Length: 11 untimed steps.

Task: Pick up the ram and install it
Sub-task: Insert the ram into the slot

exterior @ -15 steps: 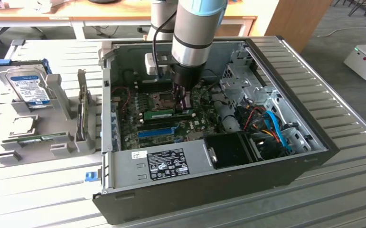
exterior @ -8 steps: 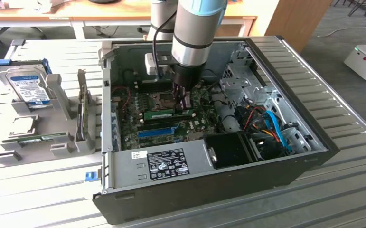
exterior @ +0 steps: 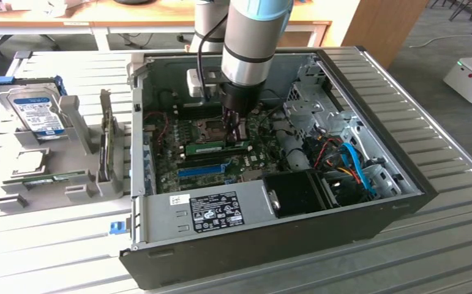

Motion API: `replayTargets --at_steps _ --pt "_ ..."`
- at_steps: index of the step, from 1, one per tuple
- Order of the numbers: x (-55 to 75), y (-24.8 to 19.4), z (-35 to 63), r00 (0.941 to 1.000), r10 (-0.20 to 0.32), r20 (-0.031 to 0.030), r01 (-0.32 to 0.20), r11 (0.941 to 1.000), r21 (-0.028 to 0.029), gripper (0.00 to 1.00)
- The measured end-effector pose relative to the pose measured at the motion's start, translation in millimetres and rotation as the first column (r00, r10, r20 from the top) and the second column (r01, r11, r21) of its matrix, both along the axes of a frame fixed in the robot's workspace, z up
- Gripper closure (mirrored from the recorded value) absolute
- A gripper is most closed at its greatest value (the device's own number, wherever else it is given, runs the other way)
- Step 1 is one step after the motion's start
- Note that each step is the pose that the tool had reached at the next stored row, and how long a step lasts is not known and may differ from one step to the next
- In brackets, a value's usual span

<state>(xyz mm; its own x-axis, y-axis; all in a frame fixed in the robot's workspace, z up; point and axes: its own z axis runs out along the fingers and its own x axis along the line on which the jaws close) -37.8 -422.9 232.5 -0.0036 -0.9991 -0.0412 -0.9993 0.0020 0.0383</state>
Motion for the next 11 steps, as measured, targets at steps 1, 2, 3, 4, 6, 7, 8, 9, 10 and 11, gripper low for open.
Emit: replayTargets --at_steps 1,2,3,4,6,7,8,9,10,11 --pt "0.0 0.0 0.0 1.0000 0.000 0.0000 0.000 1.0000 0.0000 0.88" --pt "0.0 0.0 0.0 1.0000 0.000 0.0001 0.000 1.0000 0.0001 0.88" --pt "0.1 0.3 -0.2 1.0000 0.000 0.0002 0.000 1.0000 0.0004 0.88" --pt "0.1 0.8 -0.2 1.0000 0.000 0.0002 0.000 1.0000 0.0004 0.88" --pt "0.0 1.7 -0.1 1.0000 0.000 0.0001 0.000 1.0000 0.0002 0.88" --pt "0.1 1.9 -0.1 1.0000 0.000 0.0001 0.000 1.0000 0.0001 0.88" --pt "0.0 1.9 -0.1 1.0000 0.000 0.0000 0.000 1.0000 0.0000 0.88" --pt "0.0 1.9 -0.1 1.0000 0.000 0.0000 0.000 1.0000 0.0000 0.88" --pt "0.0 1.9 -0.1 1.0000 0.000 0.0000 0.000 1.0000 0.0001 0.88" --pt "0.0 1.9 -0.1 1.0000 0.000 0.0000 0.000 1.0000 -0.0001 0.88"
